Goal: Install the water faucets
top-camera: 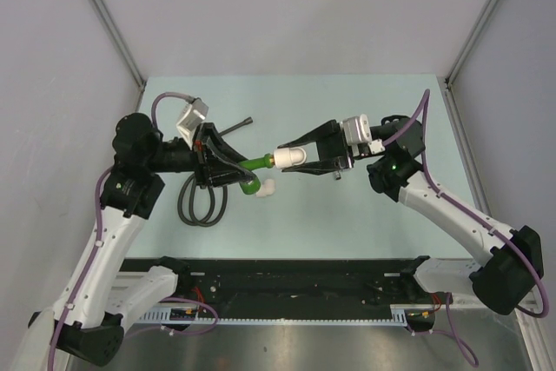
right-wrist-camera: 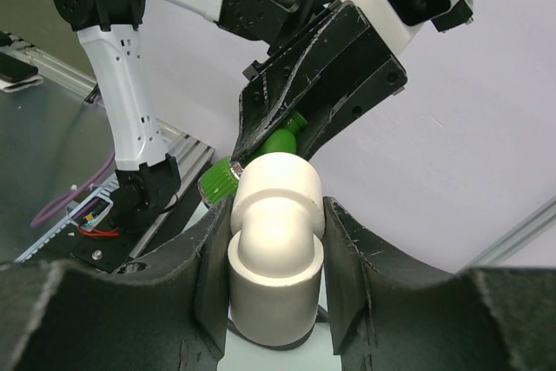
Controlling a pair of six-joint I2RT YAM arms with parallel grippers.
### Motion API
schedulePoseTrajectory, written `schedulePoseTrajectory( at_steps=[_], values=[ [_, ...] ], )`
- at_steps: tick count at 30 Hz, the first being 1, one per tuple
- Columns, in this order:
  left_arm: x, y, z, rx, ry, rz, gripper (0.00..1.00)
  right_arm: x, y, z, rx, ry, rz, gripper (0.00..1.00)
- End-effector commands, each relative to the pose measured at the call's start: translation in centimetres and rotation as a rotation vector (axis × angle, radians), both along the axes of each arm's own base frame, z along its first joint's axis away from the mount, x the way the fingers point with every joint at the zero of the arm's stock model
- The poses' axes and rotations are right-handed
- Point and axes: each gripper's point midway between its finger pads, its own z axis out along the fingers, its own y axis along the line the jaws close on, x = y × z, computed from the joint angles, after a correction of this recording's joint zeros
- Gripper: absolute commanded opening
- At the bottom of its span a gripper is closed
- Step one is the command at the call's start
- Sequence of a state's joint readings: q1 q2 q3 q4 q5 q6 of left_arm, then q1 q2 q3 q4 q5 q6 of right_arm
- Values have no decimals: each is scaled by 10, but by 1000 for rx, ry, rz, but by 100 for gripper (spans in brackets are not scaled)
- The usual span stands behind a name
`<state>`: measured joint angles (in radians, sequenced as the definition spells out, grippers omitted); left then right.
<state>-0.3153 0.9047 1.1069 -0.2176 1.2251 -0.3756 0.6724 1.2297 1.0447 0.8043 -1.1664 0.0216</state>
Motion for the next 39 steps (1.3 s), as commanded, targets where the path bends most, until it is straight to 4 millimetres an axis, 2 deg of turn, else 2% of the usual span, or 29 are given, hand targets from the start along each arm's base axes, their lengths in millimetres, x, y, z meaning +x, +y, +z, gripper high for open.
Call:
schedulePoseTrajectory(
  at_steps=[1, 16, 25, 39],
  values=[
    [15, -2, 13, -35, -74, 69, 0, -13, 8, 3, 11, 30, 46, 0],
    [20, 0, 4, 70, -32, 71, 0, -18, 3, -12, -73, 30, 57, 0],
    [18, 2, 5, 78, -40, 79, 0, -19, 2, -12, -80, 38, 49, 0],
    [16, 6, 9, 77, -161, 95, 0, -17, 6, -14, -109, 159, 54, 0]
  ],
)
